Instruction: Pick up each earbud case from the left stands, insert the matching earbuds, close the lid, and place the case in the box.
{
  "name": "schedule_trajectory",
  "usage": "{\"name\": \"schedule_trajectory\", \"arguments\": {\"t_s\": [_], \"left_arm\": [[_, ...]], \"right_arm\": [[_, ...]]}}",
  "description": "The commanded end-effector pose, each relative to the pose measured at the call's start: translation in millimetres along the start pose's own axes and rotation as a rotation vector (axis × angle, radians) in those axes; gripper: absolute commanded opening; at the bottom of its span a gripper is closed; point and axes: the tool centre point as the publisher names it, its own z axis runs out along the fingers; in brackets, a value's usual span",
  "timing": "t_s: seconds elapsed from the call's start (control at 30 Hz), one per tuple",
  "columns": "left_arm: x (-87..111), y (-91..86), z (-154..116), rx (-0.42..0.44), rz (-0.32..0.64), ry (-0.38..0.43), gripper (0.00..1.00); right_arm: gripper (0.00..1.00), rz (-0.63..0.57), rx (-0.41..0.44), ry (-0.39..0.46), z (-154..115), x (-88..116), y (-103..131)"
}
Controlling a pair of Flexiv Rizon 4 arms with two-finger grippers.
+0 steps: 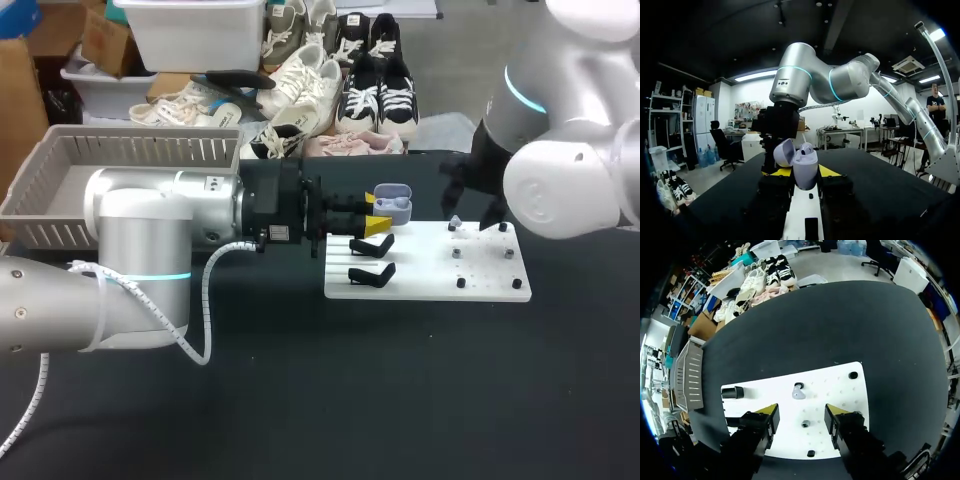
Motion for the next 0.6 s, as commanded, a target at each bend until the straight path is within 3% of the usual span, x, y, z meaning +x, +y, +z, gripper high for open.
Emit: {"name": "schedule_trajectory", "arguments": {"t_s": [0.03, 0.6], "left_arm": [[0.5, -0.2, 0.1, -0.002, 0.001, -0.001, 0.00], [0.5, -0.2, 0.1, -0.002, 0.001, -0.001, 0.00]], "right_arm": [[0.50, 0.007, -0.009, -0.002, 6.8, -6.0, 1.4], [0.42, 0.029, -0.032, 0.006, 13.7, -10.6, 2.8]]}}
